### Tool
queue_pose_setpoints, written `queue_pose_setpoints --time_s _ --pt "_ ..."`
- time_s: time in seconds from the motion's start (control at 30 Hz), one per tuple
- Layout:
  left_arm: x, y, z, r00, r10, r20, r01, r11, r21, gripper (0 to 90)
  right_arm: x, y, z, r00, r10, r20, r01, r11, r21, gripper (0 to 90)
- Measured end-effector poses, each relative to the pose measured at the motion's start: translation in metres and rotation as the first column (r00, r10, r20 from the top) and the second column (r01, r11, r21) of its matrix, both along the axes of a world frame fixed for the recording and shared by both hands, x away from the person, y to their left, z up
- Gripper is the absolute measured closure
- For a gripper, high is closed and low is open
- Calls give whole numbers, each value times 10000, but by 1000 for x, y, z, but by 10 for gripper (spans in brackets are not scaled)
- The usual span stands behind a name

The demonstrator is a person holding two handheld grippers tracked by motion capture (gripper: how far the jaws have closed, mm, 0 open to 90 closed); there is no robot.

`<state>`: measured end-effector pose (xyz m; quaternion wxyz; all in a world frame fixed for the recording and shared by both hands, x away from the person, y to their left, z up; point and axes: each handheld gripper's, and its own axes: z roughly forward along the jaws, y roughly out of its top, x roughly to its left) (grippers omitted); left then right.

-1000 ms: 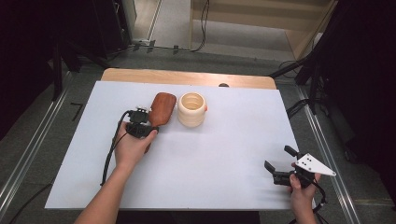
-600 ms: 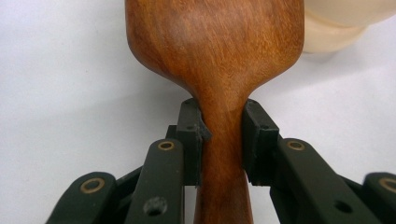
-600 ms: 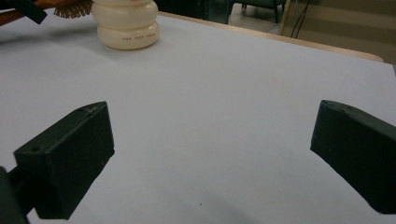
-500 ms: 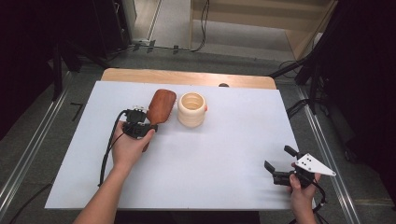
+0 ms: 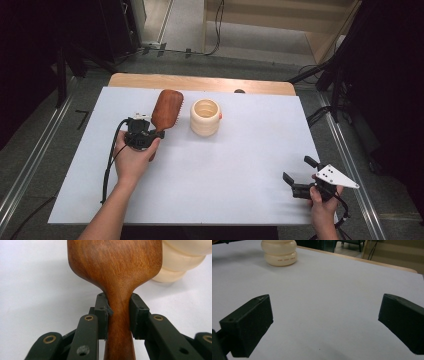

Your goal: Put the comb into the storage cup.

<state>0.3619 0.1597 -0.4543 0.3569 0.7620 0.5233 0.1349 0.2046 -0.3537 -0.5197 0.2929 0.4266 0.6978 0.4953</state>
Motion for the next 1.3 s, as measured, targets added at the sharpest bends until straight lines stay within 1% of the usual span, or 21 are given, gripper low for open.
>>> queue_pose_setpoints --time_s 0.1,0.27,0.33,0.37,0.43,0.5,0.53,0.6,0.63,0.67,0.77,0.8,0.83,0.87,0.9,1.0,1.03,1.1,1.13,1.23,1.3 --pt "-3 2 2 9997 44 228 -42 10000 -48 725 0 0 0 10000 -2 -3 2 10000 -9 0" --pt "-9 4 4 9974 122 707 -99 9994 -330 726 0 0 0 10000 14 -10 -14 10000 -20 0" --pt "-10 4 4 9970 160 756 -131 9991 -394 726 0 0 0 10000 19 -2 -19 10000 -36 0" --pt "-13 5 4 9951 184 971 -139 9988 -473 726 0 1 0 10000 17 23 -17 10000 -60 0" --pt "-14 5 3 9942 217 1050 -161 9984 -542 726 -1 1 0 10000 9 12 -9 10000 -83 0" --pt "-19 7 3 9901 214 1391 -106 9969 -776 726 -1 2 0 10000 27 41 -26 9999 -140 0" --pt "-19 7 3 9901 214 1391 -106 9969 -776 725 -1 2 0 10000 27 41 -26 9999 -140 0" --pt "-23 8 3 9858 123 1674 35 9956 -937 725 -1 2 0 10000 7 47 -6 9999 -154 0" --pt "-27 10 3 9805 -56 1963 282 9933 -1124 726 -1 2 0 10000 7 41 -7 9999 -141 0" --pt "-27 10 3 9805 -56 1963 282 9933 -1124 726 -1 2 0 10000 7 41 -7 9999 -141 0" --pt "-36 11 3 9716 -138 2361 469 9898 -1348 726 -1 2 1 10000 -5 -1 5 9999 -120 0" --pt "-41 12 3 9667 -116 2558 535 9860 -1576 725 -1 2 1 10000 -36 -8 36 9999 -117 0" --pt "-41 12 3 9667 -116 2558 535 9860 -1576 726 0 2 2 10000 -67 -9 67 9999 -125 0" --pt "-43 12 3 9630 -143 2691 623 9834 -1705 726 0 2 2 10000 -67 -9 67 9999 -125 0" --pt "-47 12 3 9580 -147 2863 674 9823 -1750 726 0 3 3 9999 -148 -72 147 9997 -177 0" --pt "-54 12 3 9492 -127 3145 744 9799 -1850 726 0 4 5 9998 -163 -71 161 9994 -304 0" --pt "-56 11 2 9461 -125 3236 774 9790 -1884 726 1 5 8 9999 -65 -90 64 10000 -51 0" --pt "-61 11 1 9426 -137 3335 846 9763 -1990 726 1 7 10 9999 -27 -120 28 10000 95 0" --pt "-64 11 0 9388 -111 3442 828 9774 -1943 725 2 9 12 10000 37 -50 -37 9999 106 0" --pt "-72 9 -1 9282 -117 3719 930 9750 -2016 726 2 16 20 9997 207 138 -208 9997 83 0" --pt "-75 8 0 9254 -171 3787 1016 9736 -2044 726 3 21 26 9993 306 198 -309 9994 160 0"
